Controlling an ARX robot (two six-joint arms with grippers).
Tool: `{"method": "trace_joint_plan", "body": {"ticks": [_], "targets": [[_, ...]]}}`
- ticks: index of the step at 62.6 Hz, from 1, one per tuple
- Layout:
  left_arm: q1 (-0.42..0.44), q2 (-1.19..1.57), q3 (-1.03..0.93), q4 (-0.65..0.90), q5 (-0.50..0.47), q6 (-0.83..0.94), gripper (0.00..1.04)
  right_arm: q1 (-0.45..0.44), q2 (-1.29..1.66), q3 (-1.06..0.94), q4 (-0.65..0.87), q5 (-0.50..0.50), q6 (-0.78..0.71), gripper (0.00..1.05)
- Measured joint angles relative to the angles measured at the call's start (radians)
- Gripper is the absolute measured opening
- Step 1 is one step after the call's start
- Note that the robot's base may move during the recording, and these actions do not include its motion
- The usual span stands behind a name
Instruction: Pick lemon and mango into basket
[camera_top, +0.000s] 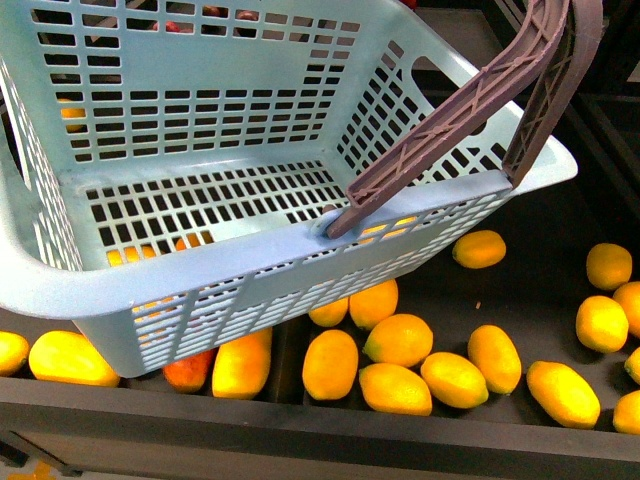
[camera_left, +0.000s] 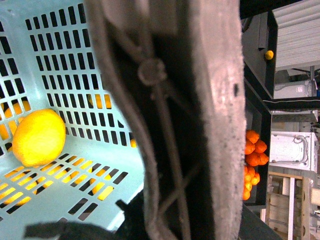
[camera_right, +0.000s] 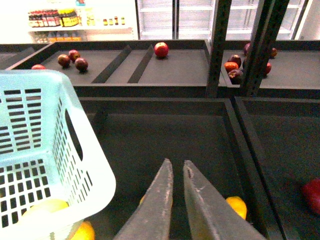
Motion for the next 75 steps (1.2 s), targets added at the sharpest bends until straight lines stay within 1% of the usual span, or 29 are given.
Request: {"method": "trace_joint_plan", "body": {"ticks": [2,4,20,41,46,75], "targets": [[0.000,0.000,0.000,0.000,0.000,0.000,0.12,0.000,-0.023,-0.021,0.000,0.000,-0.003,0.04],[0.000,0.000,0.000,0.000,0.000,0.000,0.12,0.000,-0.040,-0.036,0.000,0.000,-0.008,0.02],[0.000,0.000,0.000,0.000,0.000,0.000,0.12,0.000,-0.188,-0.144,-0.042,0.000,-0.008,0.02],[0.000,0.000,0.000,0.000,0.000,0.000,0.12,0.000,-0.398,-0.230,-0.166,0.000,-0.008,0.02],[0.000,0.000,0.000,0.000,-0.001,0.000,0.12,0.000,-0.411,-0.266,-0.130,0.000,-0.008,0.02],[0.000,0.000,0.000,0.000,0.000,0.000,0.12,0.000,-0.725,-0.275,-0.421,0.000,-0.008,0.02]]}}
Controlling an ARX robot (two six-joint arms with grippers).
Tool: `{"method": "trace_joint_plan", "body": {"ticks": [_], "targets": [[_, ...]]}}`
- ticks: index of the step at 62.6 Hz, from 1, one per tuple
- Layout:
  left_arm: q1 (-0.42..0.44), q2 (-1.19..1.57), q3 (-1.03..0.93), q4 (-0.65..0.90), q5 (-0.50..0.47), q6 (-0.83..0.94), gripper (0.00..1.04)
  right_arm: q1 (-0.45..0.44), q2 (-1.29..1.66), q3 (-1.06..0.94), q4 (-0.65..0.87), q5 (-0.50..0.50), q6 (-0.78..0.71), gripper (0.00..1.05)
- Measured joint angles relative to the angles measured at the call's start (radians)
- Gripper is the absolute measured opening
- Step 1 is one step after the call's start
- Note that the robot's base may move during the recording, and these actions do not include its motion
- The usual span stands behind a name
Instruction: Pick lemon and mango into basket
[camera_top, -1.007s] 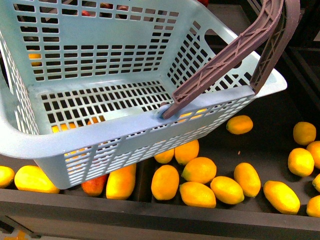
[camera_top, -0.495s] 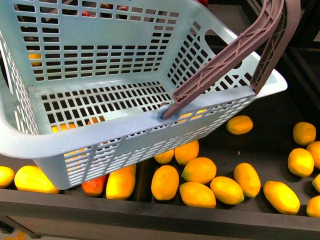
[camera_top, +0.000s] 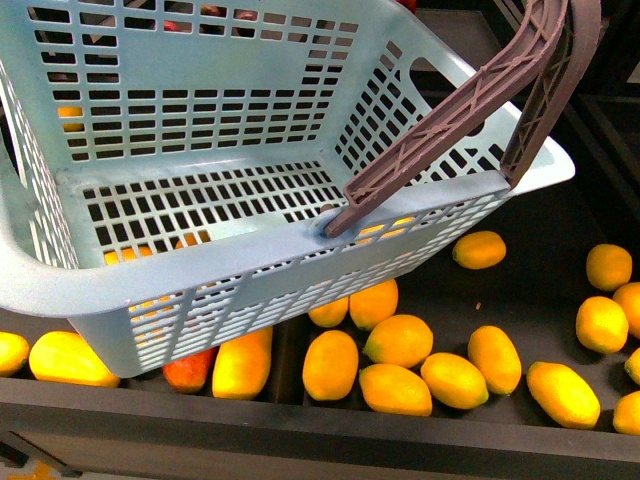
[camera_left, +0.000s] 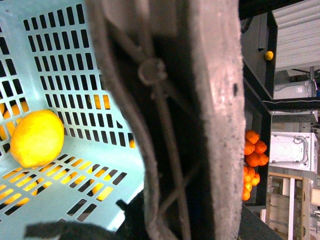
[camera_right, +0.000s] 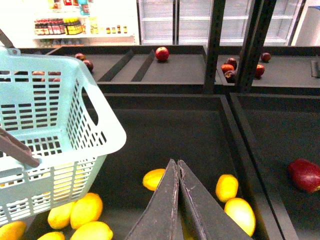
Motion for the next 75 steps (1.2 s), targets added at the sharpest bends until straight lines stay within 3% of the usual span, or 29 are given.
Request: {"method": "trace_joint_plan", "body": {"ticks": [5,25,38,75], "targets": [[0.000,0.000,0.000,0.000,0.000,0.000,0.12,0.000,-0.035,0.000,-0.032,0.000,-0.002,0.05],[0.000,0.000,0.000,0.000,0.000,0.000,0.12,0.000,-0.045,0.000,-0.036,0.000,-0.002,0.64],[-0.007,0.000,0.000,0.000,0.001,0.001,0.12,0.000,-0.045,0.000,-0.036,0.004,-0.001,0.97],[0.000,0.002,0.000,0.003,0.003,-0.008,0.12,0.000,-0.050,0.000,-0.039,0.000,-0.002,0.96]]}}
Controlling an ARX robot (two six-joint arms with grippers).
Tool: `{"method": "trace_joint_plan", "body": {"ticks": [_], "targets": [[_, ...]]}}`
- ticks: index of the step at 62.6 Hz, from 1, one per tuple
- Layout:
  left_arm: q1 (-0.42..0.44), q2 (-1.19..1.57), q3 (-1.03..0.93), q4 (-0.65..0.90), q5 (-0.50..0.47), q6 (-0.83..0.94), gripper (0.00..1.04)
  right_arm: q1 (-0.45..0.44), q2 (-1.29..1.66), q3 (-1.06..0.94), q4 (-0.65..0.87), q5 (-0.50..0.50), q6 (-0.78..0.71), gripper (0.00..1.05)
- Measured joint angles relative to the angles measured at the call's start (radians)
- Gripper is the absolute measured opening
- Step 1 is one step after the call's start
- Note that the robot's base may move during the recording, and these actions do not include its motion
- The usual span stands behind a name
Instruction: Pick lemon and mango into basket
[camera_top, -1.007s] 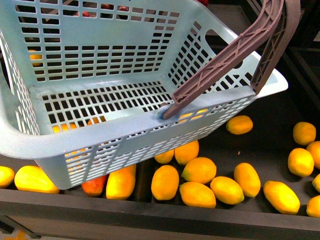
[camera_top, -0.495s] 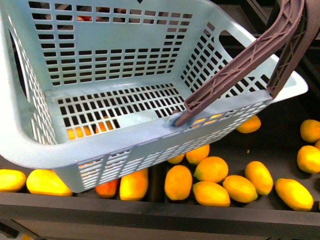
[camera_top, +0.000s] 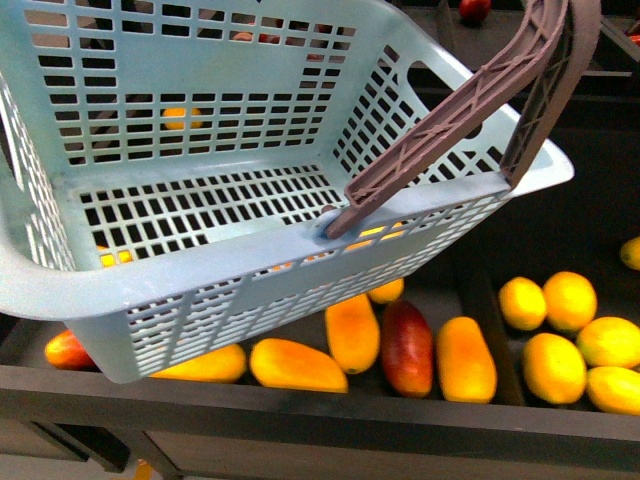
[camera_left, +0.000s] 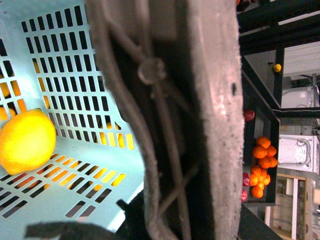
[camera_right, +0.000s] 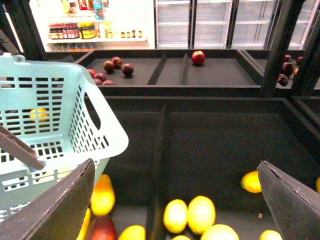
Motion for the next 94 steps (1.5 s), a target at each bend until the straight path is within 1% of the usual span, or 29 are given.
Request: {"method": "trace_joint_plan", "body": {"ticks": [32,42,44,45,46,48,50,51,55,62,67,72,83,94], "targets": [[0.006,0.000,0.000,0.000,-0.005,0.005,0.12,0.000,0.001,0.000,-0.002,-0.005,0.000,0.96],[0.019,0.000,0.000,0.000,-0.032,0.016,0.12,0.000,0.001,0.000,-0.002,-0.005,0.000,0.96],[0.018,0.000,0.000,0.000,-0.033,0.019,0.12,0.009,0.019,0.011,-0.049,0.041,0.018,0.96],[0.018,0.000,0.000,0.000,-0.031,0.020,0.12,0.019,0.040,0.041,-0.134,0.092,0.048,0.96],[0.018,0.000,0.000,0.000,-0.025,0.021,0.12,0.024,0.058,0.057,-0.177,0.114,0.072,0.96],[0.018,0.000,0.000,-0.001,-0.024,0.018,0.12,0.023,0.167,0.131,-0.337,0.195,0.151,0.96],[0.017,0.000,0.000,-0.001,-0.019,0.011,0.12,0.011,0.267,0.181,-0.409,0.205,0.209,0.96],[0.015,0.000,0.000,-0.001,-0.018,0.008,0.12,0.007,0.302,0.193,-0.418,0.203,0.219,0.96],[0.008,0.000,0.000,-0.001,-0.007,0.008,0.12,-0.023,0.510,0.254,-0.386,0.166,0.325,0.96],[-0.002,0.000,0.000,-0.001,0.003,0.006,0.12,-0.059,0.873,0.398,-0.259,0.112,0.484,0.96],[-0.004,0.000,0.000,-0.001,0.007,0.001,0.12,-0.069,1.173,0.540,-0.222,0.111,0.573,0.96],[-0.003,0.000,0.000,-0.001,0.000,0.001,0.12,-0.079,1.355,0.647,-0.227,0.112,0.620,0.96],[0.000,0.000,0.000,-0.001,-0.012,0.005,0.12,-0.103,1.601,0.837,-0.260,0.120,0.708,0.96],[0.000,0.000,0.000,-0.001,-0.002,0.004,0.12,-0.093,1.762,0.961,-0.290,0.111,0.768,0.96]]}}
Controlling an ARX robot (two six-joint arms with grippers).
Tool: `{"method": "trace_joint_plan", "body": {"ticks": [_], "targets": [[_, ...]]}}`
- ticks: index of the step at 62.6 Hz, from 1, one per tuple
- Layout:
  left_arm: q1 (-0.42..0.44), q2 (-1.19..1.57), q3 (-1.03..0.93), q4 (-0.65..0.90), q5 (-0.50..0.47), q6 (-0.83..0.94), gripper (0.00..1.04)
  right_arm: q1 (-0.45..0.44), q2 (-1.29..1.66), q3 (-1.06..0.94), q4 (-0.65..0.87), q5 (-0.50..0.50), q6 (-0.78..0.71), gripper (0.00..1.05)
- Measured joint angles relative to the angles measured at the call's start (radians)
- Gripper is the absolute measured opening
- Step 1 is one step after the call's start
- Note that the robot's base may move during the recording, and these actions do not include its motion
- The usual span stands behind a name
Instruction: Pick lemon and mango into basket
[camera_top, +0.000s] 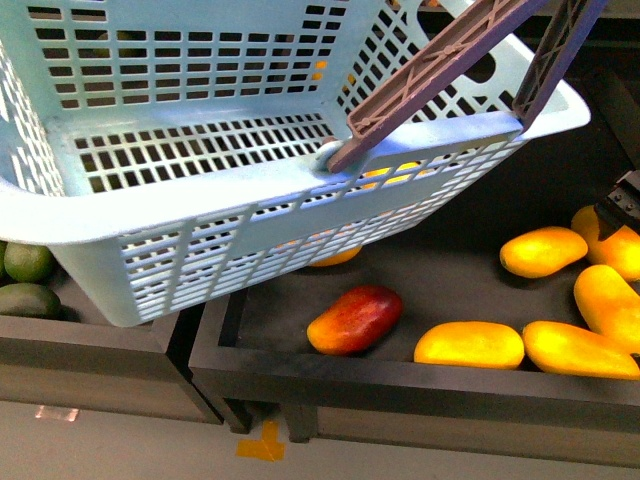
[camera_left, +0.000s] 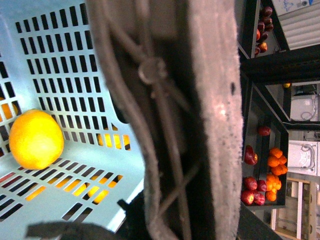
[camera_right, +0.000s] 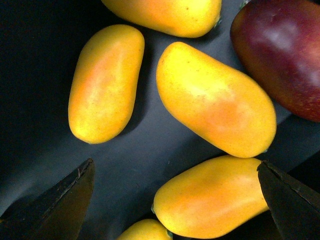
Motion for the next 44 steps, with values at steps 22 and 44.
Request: {"method": "trace_joint_plan", "body": {"ticks": [22,44], "targets": [[0.000,0.000,0.000,0.000,-0.003,0.000,0.12,0.057,0.195,0.219,-0.064,-0.023,0.093,0.96],[0.000,0.000,0.000,0.000,0.002,0.000,0.12,0.066,0.331,0.407,-0.135,-0.020,0.127,0.96]]}}
